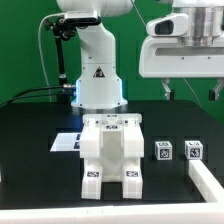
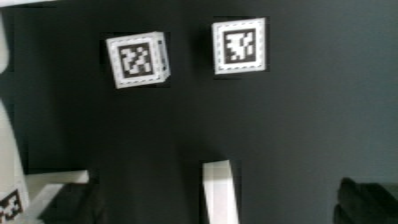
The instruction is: Assemble chair
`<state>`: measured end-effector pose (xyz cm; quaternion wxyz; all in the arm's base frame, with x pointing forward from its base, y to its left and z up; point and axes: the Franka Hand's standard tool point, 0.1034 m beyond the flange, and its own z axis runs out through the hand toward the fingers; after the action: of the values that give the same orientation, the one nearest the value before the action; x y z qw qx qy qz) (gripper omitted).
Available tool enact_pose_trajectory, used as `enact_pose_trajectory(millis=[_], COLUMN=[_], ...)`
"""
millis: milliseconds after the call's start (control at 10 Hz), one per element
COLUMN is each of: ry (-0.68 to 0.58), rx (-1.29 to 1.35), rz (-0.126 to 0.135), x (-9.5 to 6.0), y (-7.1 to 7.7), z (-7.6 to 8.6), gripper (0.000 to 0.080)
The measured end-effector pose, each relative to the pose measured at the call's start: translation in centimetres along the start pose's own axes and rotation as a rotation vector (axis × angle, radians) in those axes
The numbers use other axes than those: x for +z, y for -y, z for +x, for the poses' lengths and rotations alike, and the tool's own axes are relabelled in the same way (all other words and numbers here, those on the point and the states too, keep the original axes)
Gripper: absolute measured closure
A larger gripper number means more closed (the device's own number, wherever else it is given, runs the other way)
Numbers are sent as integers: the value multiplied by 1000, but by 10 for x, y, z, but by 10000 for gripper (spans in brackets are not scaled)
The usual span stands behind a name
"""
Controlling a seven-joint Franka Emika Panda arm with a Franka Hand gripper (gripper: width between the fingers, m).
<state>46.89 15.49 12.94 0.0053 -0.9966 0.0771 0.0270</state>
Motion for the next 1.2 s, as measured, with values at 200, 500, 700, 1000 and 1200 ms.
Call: enact_pose_trajectory(millis=[200, 500, 700, 1000, 1200], ry=[0, -41, -62, -75, -62], rx=[0, -15, -11, -25, -34], rz=[0, 5, -3, -14, -23], x=[0, 28, 58, 90, 106], y=[0, 9, 17, 22, 26], z=[0, -11, -14, -16, -24], gripper=[151, 151, 151, 151, 151])
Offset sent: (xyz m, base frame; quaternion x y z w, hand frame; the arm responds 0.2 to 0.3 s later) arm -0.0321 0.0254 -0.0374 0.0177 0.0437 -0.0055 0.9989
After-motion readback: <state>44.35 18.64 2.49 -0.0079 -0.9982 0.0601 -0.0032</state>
